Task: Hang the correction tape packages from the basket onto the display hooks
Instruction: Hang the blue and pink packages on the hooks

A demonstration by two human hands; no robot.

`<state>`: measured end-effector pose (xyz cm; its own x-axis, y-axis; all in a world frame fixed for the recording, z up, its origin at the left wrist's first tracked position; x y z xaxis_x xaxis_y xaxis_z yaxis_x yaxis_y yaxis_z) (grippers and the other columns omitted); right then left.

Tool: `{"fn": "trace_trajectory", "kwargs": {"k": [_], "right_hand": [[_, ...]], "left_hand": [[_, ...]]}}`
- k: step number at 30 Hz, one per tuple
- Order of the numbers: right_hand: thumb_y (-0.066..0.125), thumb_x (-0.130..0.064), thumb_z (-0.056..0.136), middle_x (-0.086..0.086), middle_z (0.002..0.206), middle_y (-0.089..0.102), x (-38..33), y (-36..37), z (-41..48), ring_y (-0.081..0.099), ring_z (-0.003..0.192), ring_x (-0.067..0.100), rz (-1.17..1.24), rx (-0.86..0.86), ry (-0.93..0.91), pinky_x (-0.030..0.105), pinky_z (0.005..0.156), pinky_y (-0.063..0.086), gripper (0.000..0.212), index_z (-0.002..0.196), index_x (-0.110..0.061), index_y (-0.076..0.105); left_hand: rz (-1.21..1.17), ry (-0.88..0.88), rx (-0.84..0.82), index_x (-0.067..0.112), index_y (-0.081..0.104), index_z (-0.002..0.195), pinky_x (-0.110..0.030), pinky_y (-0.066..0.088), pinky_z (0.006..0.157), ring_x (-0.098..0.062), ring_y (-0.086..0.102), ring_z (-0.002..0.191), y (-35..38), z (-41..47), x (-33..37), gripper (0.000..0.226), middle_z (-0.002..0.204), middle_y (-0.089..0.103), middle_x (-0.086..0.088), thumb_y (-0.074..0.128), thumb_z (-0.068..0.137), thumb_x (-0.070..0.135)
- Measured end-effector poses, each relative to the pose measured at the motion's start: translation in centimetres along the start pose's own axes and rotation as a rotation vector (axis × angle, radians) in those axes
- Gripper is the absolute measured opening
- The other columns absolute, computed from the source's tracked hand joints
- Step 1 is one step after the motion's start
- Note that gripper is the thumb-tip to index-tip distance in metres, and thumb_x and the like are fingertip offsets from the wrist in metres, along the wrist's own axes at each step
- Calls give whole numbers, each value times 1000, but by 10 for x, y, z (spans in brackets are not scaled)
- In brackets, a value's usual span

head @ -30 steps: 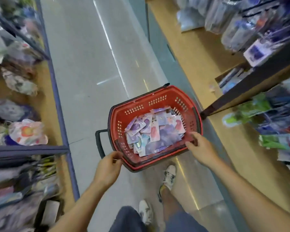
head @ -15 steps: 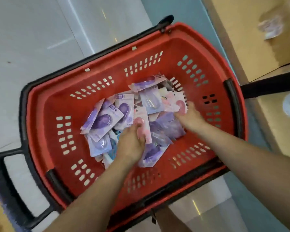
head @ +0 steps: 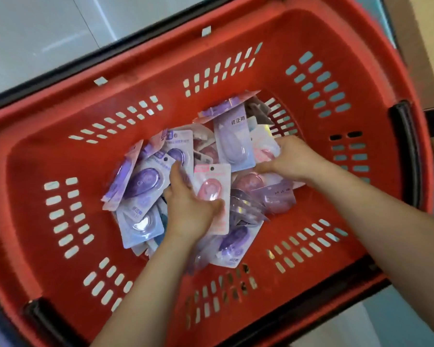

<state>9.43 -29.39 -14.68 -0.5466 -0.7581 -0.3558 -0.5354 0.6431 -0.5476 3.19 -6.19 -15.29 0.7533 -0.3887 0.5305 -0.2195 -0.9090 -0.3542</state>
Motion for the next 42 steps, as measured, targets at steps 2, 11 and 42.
{"fn": "trace_trajectory", "kwargs": {"k": [2,11,42], "right_hand": [[83,-25,75,8,86,71,5,-8,-13,66,81,28,-4,41,6,38,74,53,22,81,-10,68],[73,-7,85,-10,101,74,15,-88,-112,71,91,3,675,387,-78,22,72,56,30,107,-25,65],[68,-9,91,-6,120,66,-15,-43,-204,67,108,16,1040,478,113,42,79,61,51,131,-32,48]], "left_hand": [[-128,-43,-62,25,36,142,-41,54,94,-21,61,111,-6,-7,-8,100,126,58,-5,86,57,4],[-587,-39,-465,10,72,100,-31,57,65,-22,70,78,4,-34,19,38,93,75,-10,78,62,11],[-556,9,-14,21,74,105,-46,58,81,-29,72,91,-122,-115,56,31,105,75,-10,77,78,36]]}}
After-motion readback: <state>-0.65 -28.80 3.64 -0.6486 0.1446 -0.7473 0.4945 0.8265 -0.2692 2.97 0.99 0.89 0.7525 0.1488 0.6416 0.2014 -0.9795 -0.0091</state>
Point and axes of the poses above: each hand's wrist, its own z-axis towards the middle knuckle, its own y-axis out of the palm, x = y × z, the point moved 9 cm from there along z, towards the middle knuckle
